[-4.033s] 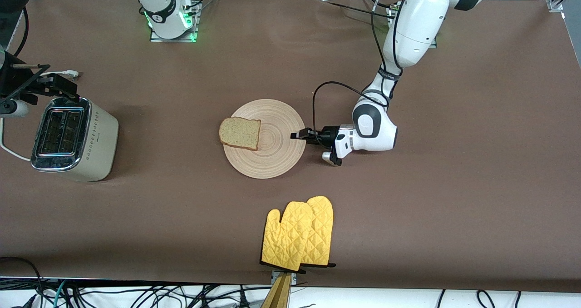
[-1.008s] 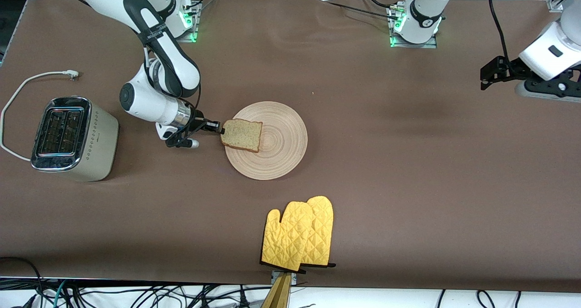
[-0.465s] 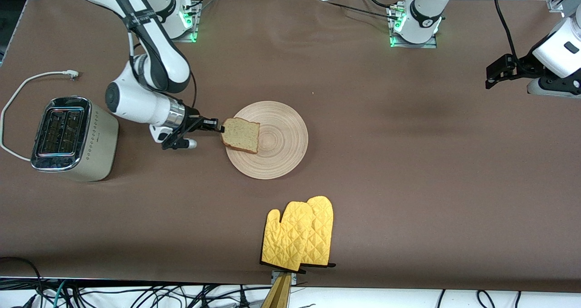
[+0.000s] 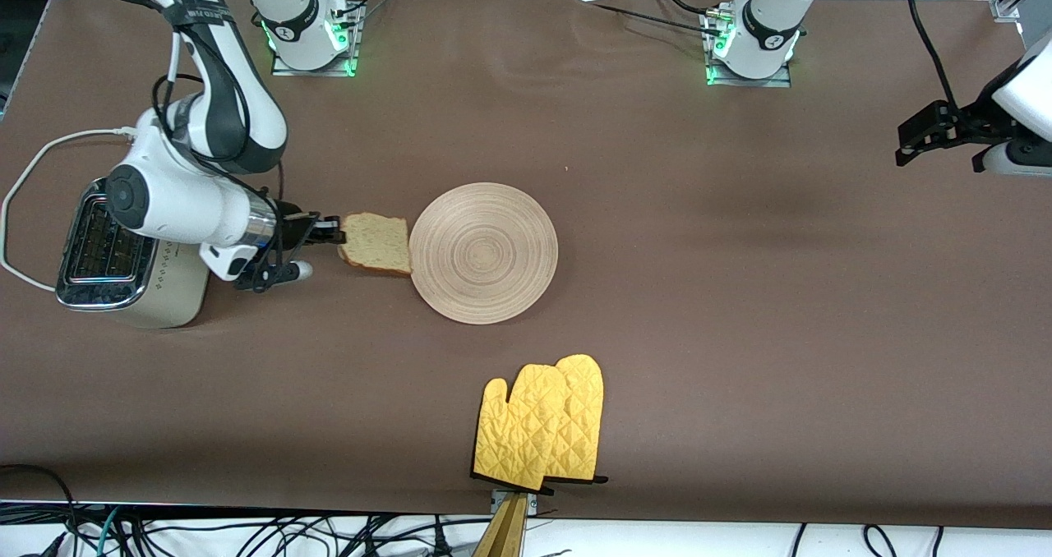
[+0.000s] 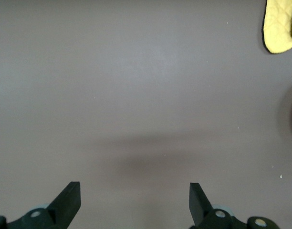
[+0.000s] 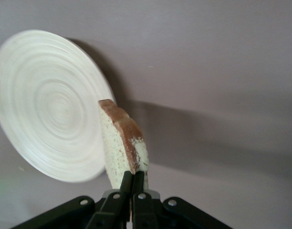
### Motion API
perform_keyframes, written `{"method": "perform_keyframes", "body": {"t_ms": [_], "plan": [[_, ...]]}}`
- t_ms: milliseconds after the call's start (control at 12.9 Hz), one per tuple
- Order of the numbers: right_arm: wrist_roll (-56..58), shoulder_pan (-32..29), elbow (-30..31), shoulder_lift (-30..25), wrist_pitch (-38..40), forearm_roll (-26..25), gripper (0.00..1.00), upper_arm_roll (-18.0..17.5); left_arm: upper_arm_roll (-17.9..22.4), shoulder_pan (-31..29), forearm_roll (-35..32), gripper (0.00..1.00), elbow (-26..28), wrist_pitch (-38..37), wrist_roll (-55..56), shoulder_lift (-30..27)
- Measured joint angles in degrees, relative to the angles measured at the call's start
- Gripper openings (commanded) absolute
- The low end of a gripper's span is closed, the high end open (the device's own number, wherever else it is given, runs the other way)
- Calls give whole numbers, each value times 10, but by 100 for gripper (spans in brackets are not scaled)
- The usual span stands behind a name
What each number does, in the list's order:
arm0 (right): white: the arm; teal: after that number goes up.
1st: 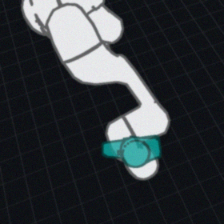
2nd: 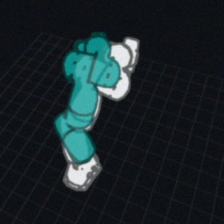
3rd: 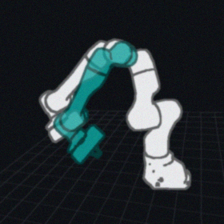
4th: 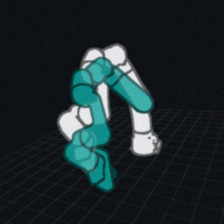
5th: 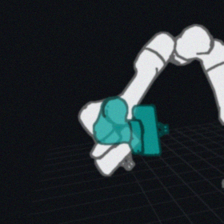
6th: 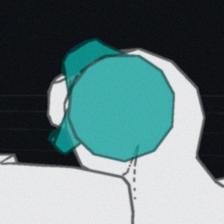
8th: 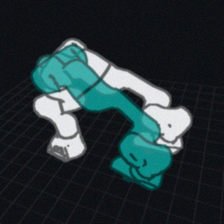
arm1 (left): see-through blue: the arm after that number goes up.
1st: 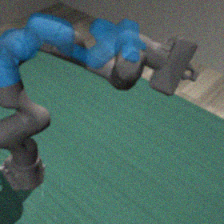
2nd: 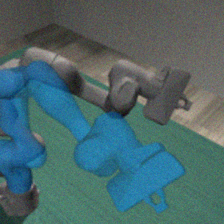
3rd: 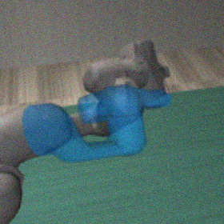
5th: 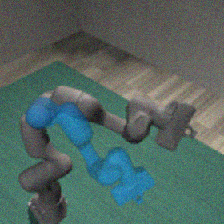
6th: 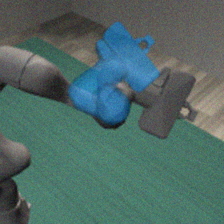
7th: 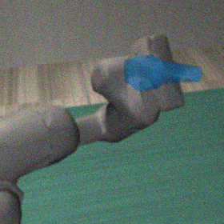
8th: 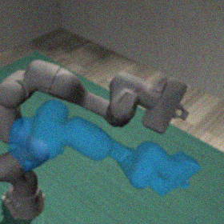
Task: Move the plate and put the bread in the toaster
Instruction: 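Lift the bread and carry it above the toaster slot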
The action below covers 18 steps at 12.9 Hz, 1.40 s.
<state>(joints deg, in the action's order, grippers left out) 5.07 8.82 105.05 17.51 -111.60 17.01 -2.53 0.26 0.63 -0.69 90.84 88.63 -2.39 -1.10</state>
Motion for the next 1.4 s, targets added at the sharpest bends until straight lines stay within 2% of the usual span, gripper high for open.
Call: {"method": "perform_keyframes", "body": {"t_ms": [233,465,776,1163,1396], "plan": [[-19,-1,-68,-1,93,-104,0,22,-3,-3,7,100,-4,0,11,1],[-27,-3,-143,-3,204,-232,0,38,-7,1,8,100,-5,0,13,3],[-27,-4,-202,-5,270,-374,0,74,-8,1,8,100,-6,0,13,7],[-29,-5,-226,3,288,-468,0,117,-8,1,8,100,-7,0,13,10],[-35,-8,-226,32,269,-489,0,124,-14,1,8,100,-8,0,12,10]]}}
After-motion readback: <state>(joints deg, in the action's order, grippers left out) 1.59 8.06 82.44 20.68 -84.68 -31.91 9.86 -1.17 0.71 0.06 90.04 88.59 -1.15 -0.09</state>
